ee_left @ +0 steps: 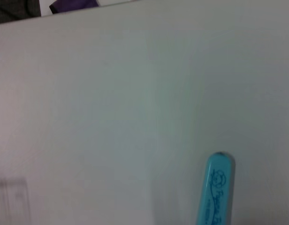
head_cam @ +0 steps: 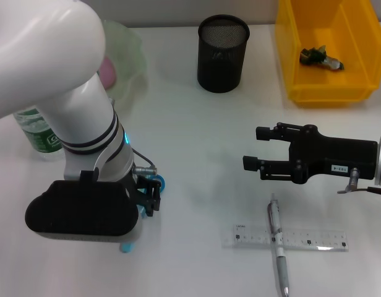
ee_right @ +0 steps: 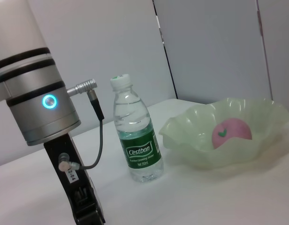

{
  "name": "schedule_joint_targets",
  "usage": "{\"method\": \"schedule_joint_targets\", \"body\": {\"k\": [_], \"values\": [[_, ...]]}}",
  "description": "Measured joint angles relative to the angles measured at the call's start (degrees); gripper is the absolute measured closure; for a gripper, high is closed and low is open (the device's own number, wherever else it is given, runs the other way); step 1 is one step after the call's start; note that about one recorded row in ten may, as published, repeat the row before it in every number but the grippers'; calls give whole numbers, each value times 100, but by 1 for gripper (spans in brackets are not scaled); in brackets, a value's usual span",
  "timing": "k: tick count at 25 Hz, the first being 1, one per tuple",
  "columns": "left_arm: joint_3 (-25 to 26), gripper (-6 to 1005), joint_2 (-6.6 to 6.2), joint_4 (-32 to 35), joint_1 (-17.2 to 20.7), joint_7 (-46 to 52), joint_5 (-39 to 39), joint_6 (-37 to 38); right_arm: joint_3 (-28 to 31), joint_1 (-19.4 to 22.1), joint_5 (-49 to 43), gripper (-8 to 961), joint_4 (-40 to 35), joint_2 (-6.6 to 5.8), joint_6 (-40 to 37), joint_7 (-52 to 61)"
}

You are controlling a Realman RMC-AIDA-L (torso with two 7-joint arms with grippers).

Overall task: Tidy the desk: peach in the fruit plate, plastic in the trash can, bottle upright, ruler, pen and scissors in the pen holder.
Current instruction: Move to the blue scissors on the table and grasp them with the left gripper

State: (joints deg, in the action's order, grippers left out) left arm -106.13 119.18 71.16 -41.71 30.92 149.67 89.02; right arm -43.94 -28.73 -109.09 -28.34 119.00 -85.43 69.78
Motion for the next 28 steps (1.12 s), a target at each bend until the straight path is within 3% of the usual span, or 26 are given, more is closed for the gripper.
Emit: {"method": "schedule_joint_targets", "body": {"k": [28], "values": [[-121,573,0,-248,-175,126,-87,-158,0,2,2,163,13,0,1,-76]]}}
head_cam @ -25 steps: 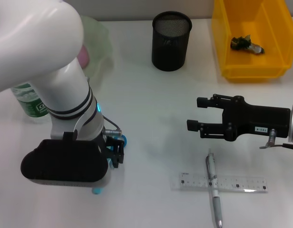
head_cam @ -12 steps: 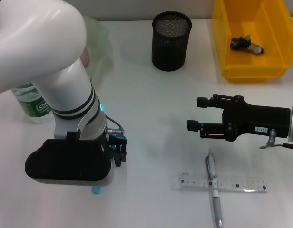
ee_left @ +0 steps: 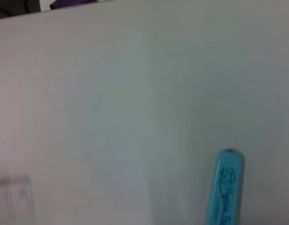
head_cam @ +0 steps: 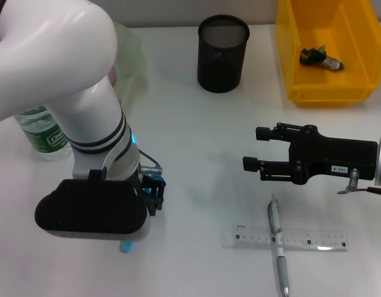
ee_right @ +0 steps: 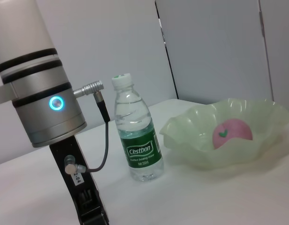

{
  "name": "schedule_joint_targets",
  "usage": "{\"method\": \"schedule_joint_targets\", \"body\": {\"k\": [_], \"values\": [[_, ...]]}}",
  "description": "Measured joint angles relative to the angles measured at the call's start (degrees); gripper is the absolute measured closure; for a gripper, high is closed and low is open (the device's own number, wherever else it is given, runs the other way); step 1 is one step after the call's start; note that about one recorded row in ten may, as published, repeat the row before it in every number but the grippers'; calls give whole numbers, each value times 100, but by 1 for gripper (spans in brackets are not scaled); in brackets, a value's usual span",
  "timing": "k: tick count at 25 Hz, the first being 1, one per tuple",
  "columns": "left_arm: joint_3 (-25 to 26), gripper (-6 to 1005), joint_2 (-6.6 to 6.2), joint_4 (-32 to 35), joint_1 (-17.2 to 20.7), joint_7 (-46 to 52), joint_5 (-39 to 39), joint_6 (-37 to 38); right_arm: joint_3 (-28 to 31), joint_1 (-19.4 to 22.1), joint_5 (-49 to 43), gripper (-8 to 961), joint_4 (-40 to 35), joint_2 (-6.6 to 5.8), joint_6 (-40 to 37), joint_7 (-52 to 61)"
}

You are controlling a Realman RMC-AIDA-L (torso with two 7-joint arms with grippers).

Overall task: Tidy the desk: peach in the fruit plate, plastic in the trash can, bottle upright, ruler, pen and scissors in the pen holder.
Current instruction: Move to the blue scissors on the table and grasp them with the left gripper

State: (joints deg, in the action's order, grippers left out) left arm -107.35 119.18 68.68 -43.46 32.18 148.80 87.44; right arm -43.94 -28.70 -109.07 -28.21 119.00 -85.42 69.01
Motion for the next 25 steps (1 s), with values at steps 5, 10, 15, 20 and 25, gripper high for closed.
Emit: {"method": "schedule_joint_targets", "body": {"k": [5,10,15,20,25], "values": [[-30,672,0,-22,-27,53,3,1,0,2,4,163,0,0,-1,-6],[-134,715,0,-59,-86,182,35,26,0,5,7,163,-26,0,-74,-9],[-234,750,0,-59,-124,269,45,26,0,5,9,162,-33,0,-80,-13],[-357,749,0,-57,-166,402,62,35,0,6,9,162,-2,0,-84,-73],[-466,749,0,-57,-214,521,74,39,0,13,9,162,0,0,-89,-82]]}}
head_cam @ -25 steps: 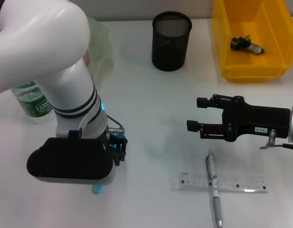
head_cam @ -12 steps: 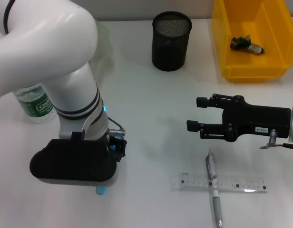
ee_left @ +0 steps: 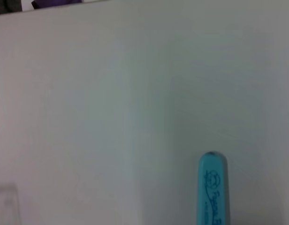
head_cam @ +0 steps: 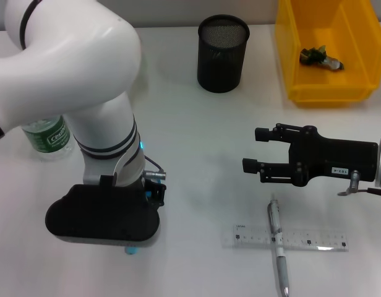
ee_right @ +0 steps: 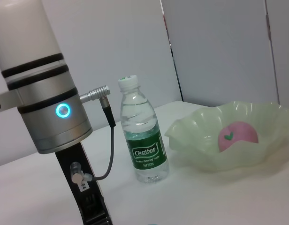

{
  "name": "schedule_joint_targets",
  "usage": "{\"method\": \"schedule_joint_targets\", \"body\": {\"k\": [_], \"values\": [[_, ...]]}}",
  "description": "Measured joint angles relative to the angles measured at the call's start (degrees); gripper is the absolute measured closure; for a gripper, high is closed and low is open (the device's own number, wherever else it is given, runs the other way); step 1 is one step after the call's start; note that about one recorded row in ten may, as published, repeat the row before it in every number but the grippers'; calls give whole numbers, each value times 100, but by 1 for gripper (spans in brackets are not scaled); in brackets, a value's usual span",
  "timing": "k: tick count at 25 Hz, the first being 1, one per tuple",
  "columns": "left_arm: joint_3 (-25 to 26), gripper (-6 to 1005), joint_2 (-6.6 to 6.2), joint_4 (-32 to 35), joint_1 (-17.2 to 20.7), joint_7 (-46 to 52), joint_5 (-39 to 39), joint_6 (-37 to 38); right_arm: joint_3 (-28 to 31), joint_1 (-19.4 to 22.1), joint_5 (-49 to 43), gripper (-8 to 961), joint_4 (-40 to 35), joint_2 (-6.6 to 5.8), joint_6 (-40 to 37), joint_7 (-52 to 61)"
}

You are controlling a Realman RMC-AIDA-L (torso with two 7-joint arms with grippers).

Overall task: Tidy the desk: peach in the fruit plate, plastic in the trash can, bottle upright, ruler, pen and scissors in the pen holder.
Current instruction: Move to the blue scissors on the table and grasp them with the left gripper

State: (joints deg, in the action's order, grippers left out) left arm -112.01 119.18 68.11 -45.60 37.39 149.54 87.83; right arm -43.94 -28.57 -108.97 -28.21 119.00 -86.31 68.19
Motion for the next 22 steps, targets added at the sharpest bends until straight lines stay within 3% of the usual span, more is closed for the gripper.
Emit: {"method": "schedule_joint_targets", "body": {"k": [22], "values": [[-298,755,0,-103,-206,353,50,6,0,1,-19,163,0,0,0,-78]]}}
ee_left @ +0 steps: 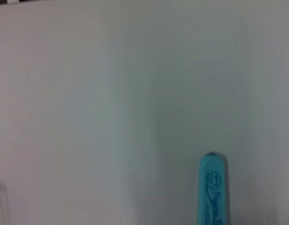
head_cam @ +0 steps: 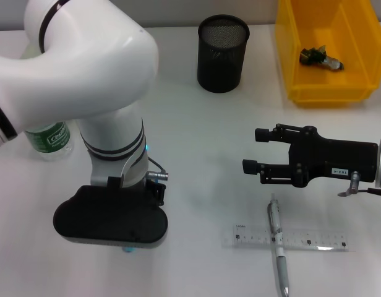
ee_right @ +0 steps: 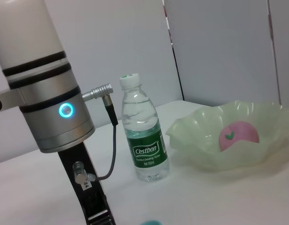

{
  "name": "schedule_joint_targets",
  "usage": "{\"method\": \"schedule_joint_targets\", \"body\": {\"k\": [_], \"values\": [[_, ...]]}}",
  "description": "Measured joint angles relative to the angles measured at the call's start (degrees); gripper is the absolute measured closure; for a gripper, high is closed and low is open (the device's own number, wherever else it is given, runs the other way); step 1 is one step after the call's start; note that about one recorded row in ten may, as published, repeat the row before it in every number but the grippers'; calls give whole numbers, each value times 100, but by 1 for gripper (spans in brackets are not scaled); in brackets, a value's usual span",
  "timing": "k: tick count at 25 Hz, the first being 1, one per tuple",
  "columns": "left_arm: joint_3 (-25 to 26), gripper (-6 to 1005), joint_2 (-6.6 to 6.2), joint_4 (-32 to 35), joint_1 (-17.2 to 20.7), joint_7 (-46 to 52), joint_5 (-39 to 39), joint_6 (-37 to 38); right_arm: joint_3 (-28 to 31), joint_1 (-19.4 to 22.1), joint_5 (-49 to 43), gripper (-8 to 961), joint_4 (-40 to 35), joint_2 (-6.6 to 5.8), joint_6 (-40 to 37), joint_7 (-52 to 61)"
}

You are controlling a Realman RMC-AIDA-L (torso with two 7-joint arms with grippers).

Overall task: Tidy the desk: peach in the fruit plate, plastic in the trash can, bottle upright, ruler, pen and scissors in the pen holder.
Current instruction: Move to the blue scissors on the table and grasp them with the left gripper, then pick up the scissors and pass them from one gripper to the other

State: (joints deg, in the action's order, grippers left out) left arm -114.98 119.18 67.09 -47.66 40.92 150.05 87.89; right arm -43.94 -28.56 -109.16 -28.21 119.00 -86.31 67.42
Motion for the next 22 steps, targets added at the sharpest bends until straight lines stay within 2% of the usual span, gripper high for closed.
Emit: {"method": "schedule_joint_targets", "body": {"k": [12,18,20,22], "values": [[166,761,0,-19,-90,241,-28,175,0,0,0,162,-2,0,-4,-10],[952,761,0,-61,-201,344,-409,723,0,7,0,163,-16,-8,-142,-10],[1509,761,-1,-122,-243,478,-673,1007,4,33,0,163,-14,-13,-189,-9],[1669,760,-2,-125,-225,534,-764,1032,9,40,0,163,-10,-15,-201,-9]]}}
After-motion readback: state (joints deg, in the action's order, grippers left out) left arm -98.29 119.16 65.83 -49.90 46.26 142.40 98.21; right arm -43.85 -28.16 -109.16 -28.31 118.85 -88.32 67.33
